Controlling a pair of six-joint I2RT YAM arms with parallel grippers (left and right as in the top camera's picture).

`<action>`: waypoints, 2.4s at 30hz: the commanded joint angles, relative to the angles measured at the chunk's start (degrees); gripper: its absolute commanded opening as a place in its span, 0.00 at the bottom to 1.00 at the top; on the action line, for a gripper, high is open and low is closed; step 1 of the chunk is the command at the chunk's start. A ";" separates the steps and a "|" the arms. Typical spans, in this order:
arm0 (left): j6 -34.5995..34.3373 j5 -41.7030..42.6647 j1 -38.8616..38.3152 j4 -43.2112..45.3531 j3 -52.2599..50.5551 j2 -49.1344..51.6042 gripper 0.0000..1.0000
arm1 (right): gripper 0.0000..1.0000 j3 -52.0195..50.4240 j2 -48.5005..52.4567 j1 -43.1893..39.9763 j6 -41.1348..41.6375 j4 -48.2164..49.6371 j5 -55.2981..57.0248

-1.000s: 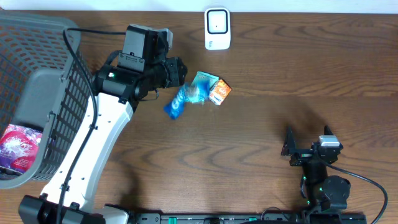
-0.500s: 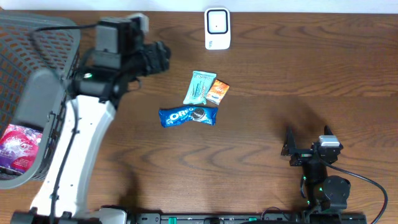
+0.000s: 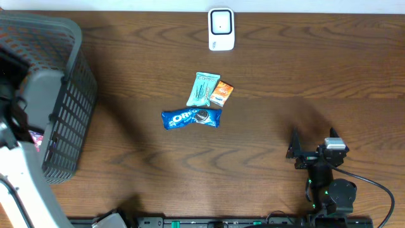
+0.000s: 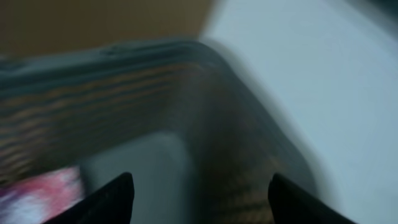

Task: Scan the item barcode
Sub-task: 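Reach the left gripper into the basket and grasp the purple box, then lift the purple box out and place it right of the orange bag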

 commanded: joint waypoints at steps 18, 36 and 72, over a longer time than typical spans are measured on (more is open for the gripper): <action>-10.10 -25.22 6.01 -17.25 -0.35 33.68 0.70 | 0.99 -0.09 -0.31 -0.70 -0.66 -0.24 -0.11; -11.69 -20.17 5.95 -18.51 -0.42 42.53 0.07 | 0.99 -0.09 -0.31 -0.70 -0.66 -0.24 -0.11; 10.40 2.62 -60.52 11.67 -0.35 13.18 0.07 | 0.99 -0.09 -0.31 -0.70 -0.66 -0.24 -0.11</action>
